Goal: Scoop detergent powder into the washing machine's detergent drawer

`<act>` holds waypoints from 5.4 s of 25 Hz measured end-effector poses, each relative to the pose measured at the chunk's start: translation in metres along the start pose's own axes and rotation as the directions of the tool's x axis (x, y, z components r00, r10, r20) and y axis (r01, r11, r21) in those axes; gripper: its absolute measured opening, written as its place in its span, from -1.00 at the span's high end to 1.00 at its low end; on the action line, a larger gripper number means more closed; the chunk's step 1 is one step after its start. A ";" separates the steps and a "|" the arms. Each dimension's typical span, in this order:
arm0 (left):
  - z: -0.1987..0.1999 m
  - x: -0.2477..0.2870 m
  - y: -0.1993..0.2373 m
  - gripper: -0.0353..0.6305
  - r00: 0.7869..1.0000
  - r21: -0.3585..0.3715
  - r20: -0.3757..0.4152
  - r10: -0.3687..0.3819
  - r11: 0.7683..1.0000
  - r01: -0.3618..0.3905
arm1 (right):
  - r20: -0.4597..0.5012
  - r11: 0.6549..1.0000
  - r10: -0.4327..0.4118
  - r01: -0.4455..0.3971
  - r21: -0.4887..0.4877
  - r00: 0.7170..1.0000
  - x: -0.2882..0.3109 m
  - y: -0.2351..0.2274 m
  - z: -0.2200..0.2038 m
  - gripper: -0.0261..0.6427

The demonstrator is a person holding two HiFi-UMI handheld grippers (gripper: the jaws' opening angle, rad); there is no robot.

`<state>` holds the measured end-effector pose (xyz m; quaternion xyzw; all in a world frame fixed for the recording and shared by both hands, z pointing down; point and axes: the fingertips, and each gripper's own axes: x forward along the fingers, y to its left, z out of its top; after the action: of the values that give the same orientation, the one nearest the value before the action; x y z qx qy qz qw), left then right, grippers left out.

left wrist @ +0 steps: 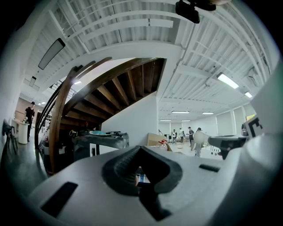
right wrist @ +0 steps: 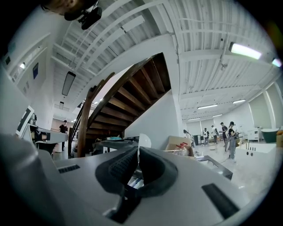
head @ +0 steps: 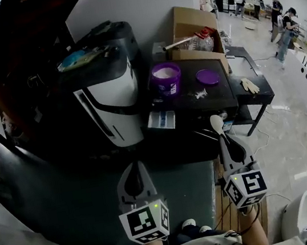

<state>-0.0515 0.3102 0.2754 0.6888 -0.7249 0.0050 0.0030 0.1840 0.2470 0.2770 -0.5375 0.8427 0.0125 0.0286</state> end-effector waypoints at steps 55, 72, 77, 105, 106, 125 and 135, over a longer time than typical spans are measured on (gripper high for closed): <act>-0.010 0.377 0.030 0.89 0.986 0.042 -0.070 0.149 0.988 -0.146 | -0.119 0.986 0.161 -0.154 0.066 0.980 0.393 -0.118 -0.054 0.86; -0.025 0.470 0.078 0.89 0.990 0.042 -0.124 0.068 0.997 -0.064 | -0.259 0.983 0.158 -0.128 0.129 0.953 0.483 -0.096 -0.083 0.86; -0.031 0.495 0.090 0.89 0.989 0.037 -0.142 0.035 0.999 -0.030 | -0.323 0.983 0.150 -0.107 0.148 0.935 0.502 -0.089 -0.093 0.86; -0.082 0.555 0.089 0.89 0.955 0.016 -0.261 -0.142 0.988 0.151 | -0.695 0.955 0.292 -0.244 0.171 0.657 0.542 -0.082 -0.144 0.86; -0.083 0.557 0.088 0.89 0.953 0.011 -0.265 -0.146 0.988 0.154 | -0.709 0.955 0.287 -0.255 0.154 0.644 0.543 -0.084 -0.145 0.86; -0.099 0.577 0.084 0.89 0.933 0.007 -0.295 -0.206 0.976 0.217 | -0.845 0.918 0.240 -0.394 0.038 0.478 0.555 -0.089 -0.173 0.86; -0.106 0.578 0.085 0.89 0.929 -0.001 -0.310 -0.203 0.977 0.214 | -0.857 0.901 0.284 -0.424 0.086 0.429 0.554 -0.081 -0.179 0.86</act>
<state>-0.1662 -0.2618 0.3873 0.7526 -0.6382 0.1238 0.1053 0.0178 -0.2981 0.4227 -0.2839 0.8359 -0.1871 -0.4309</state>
